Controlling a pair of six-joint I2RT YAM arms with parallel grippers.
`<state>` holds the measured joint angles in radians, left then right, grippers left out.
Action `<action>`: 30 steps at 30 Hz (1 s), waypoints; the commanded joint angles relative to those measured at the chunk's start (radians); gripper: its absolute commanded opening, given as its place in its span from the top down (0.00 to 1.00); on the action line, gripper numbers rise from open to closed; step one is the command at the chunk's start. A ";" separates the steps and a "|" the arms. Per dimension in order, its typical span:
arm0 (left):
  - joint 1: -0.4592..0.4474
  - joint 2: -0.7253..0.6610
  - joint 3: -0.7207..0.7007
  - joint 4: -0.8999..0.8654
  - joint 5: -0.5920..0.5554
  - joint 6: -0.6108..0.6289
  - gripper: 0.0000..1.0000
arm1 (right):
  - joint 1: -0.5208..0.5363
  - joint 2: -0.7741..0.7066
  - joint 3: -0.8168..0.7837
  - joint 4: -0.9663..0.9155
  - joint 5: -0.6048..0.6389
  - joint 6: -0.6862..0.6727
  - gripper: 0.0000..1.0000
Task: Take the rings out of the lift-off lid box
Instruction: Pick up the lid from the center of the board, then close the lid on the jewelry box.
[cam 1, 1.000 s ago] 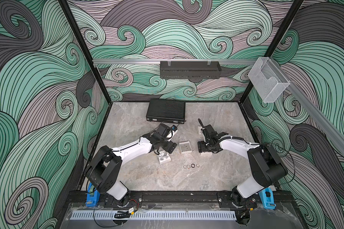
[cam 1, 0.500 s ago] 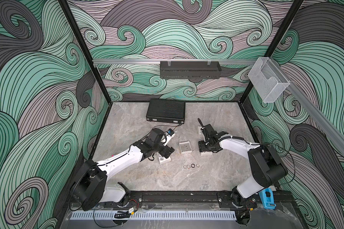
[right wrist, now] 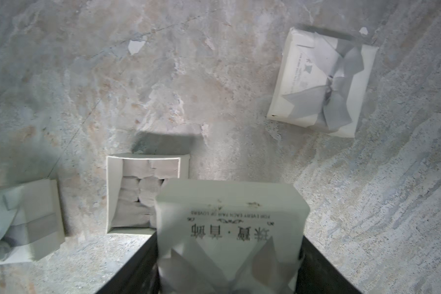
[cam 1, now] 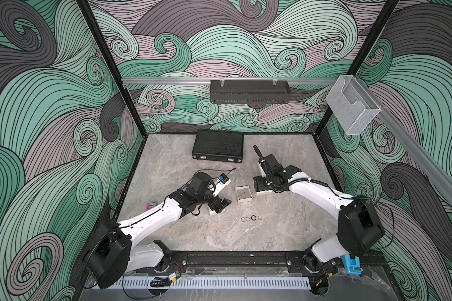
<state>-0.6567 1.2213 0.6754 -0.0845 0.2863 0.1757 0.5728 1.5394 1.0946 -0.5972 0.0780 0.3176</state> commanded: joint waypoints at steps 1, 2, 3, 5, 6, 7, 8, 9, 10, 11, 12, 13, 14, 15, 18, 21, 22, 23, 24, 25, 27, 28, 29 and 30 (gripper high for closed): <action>0.005 -0.032 -0.012 0.033 0.083 0.032 0.08 | 0.030 0.042 0.041 -0.037 -0.008 0.018 0.26; 0.005 -0.037 -0.017 0.039 0.096 0.036 0.08 | 0.042 0.059 0.050 -0.034 -0.010 0.022 0.26; 0.005 -0.043 -0.021 0.045 0.105 0.038 0.08 | 0.052 0.072 0.061 -0.035 -0.012 0.027 0.26; 0.005 -0.052 -0.032 0.057 0.113 0.039 0.08 | 0.072 0.097 0.078 -0.030 -0.017 0.033 0.26; 0.005 -0.057 -0.038 0.063 0.114 0.039 0.08 | 0.082 0.110 0.087 -0.027 -0.016 0.036 0.26; 0.006 -0.059 -0.041 0.066 0.115 0.039 0.08 | 0.089 0.121 0.093 -0.024 -0.018 0.038 0.26; 0.005 -0.061 -0.045 0.068 0.113 0.041 0.08 | 0.095 0.134 0.102 -0.023 -0.018 0.043 0.26; 0.005 -0.062 -0.046 0.068 0.111 0.041 0.07 | 0.102 0.147 0.110 -0.020 -0.018 0.047 0.27; 0.005 -0.060 -0.047 0.068 0.110 0.041 0.08 | 0.107 0.158 0.116 -0.014 -0.021 0.049 0.27; 0.005 -0.059 -0.048 0.069 0.108 0.041 0.07 | 0.114 0.170 0.124 -0.013 -0.022 0.052 0.27; 0.005 -0.057 -0.048 0.068 0.106 0.041 0.08 | 0.121 0.183 0.134 -0.013 -0.024 0.054 0.27; 0.005 -0.057 -0.047 0.068 0.106 0.041 0.08 | 0.126 0.194 0.143 -0.013 -0.025 0.054 0.27; 0.005 -0.054 -0.047 0.068 0.105 0.041 0.08 | 0.132 0.206 0.154 -0.014 -0.029 0.057 0.27; 0.005 -0.052 -0.048 0.068 0.105 0.041 0.08 | 0.137 0.219 0.162 -0.013 -0.031 0.060 0.27; 0.006 -0.052 -0.046 0.065 0.100 0.042 0.08 | 0.145 0.247 0.184 -0.016 -0.035 0.069 0.27; 0.005 -0.053 -0.048 0.062 0.097 0.045 0.08 | 0.150 0.266 0.194 -0.023 -0.034 0.084 0.27; 0.006 -0.053 -0.048 0.061 0.097 0.045 0.08 | 0.149 0.269 0.194 -0.024 -0.032 0.088 0.27; 0.005 -0.052 -0.048 0.061 0.097 0.047 0.07 | 0.150 0.273 0.195 -0.023 -0.033 0.093 0.27; 0.005 -0.050 -0.048 0.061 0.098 0.047 0.08 | 0.150 0.277 0.197 -0.025 -0.033 0.098 0.27; 0.005 -0.050 -0.048 0.061 0.098 0.048 0.08 | 0.150 0.279 0.197 -0.027 -0.032 0.102 0.27; 0.005 -0.048 -0.048 0.061 0.099 0.050 0.07 | 0.150 0.284 0.199 -0.029 -0.033 0.110 0.27; 0.006 -0.048 -0.046 0.061 0.099 0.050 0.08 | 0.150 0.286 0.200 -0.029 -0.032 0.113 0.27; 0.005 -0.049 -0.046 0.060 0.099 0.051 0.07 | 0.150 0.287 0.200 -0.028 -0.033 0.115 0.27; 0.005 -0.048 -0.047 0.060 0.099 0.051 0.08 | 0.150 0.289 0.202 -0.028 -0.031 0.118 0.27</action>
<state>-0.6567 1.1744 0.6315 -0.0292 0.3717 0.2104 0.7200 1.8183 1.2659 -0.6060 0.0448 0.4053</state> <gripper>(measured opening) 0.925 0.736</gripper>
